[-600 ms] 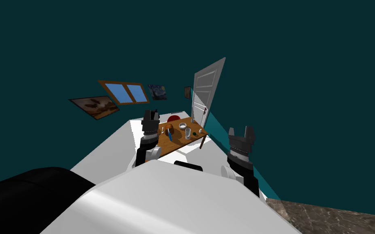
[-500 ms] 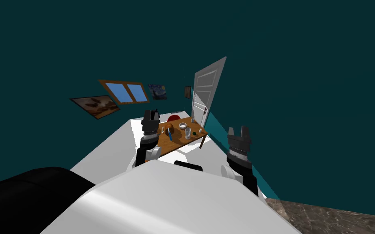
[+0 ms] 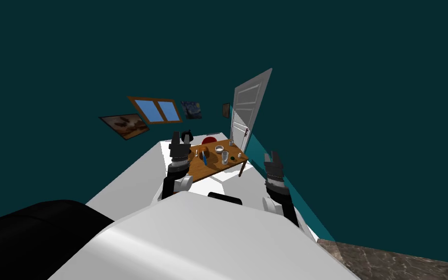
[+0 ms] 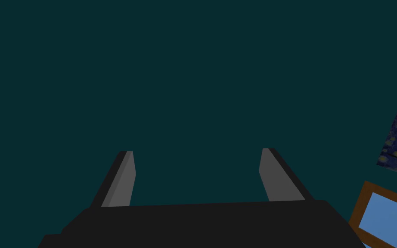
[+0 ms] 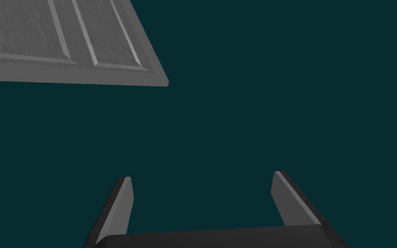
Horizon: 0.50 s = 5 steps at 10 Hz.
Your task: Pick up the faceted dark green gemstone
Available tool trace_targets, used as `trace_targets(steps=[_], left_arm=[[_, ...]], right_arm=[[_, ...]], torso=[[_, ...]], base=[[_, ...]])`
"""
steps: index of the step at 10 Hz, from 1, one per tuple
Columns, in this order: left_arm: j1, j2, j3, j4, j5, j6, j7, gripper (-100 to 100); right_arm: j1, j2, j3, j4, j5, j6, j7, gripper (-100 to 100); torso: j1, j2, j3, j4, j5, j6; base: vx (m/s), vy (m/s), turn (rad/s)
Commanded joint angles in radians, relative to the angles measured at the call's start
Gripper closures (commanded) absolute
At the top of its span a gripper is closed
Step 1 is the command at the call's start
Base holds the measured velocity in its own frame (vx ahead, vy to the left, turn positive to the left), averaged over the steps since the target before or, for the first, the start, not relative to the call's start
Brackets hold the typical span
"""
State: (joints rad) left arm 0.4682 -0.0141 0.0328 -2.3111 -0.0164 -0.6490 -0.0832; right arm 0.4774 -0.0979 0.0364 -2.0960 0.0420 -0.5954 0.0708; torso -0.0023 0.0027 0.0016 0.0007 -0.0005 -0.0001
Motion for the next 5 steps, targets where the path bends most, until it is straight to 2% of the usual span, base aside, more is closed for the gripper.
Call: trace_targets(steps=[1,2,3,4,5], left_arm=[[0.000,0.000,0.000,0.000,0.000,0.000,0.000,0],[0.000,0.000,0.000,0.000,0.000,0.000,0.000,0],[0.000,0.000,0.000,0.000,0.000,0.000,0.000,0],[0.000,0.000,0.000,0.000,0.000,0.000,0.000,0],[0.000,0.000,0.000,0.000,0.000,0.000,0.000,0]], right_arm=[[-0.023,-0.026,0.019,0.050,0.043,0.004,0.007,-100],[-0.042,-0.045,0.027,0.083,0.071,0.011,0.011,-100],[-0.042,-0.045,0.027,0.100,0.071,0.011,0.011,-100],[-0.063,-0.063,0.035,0.143,0.099,0.019,0.015,-100],[-0.063,-0.063,0.035,0.143,0.099,0.019,0.015,-100]], torso=[[0.000,0.000,0.000,0.000,0.000,0.000],[0.000,-0.001,0.000,0.000,0.000,0.000],[-0.001,-0.001,-0.001,0.000,0.000,0.000],[0.000,-0.002,-0.001,0.000,0.000,0.000],[0.000,-0.002,-0.001,-0.001,0.000,0.000]], base=[[-0.036,-0.039,0.089],[-0.025,-0.050,0.088],[-0.011,-0.033,0.027],[-0.010,-0.023,0.070],[-0.008,-0.020,0.033]])
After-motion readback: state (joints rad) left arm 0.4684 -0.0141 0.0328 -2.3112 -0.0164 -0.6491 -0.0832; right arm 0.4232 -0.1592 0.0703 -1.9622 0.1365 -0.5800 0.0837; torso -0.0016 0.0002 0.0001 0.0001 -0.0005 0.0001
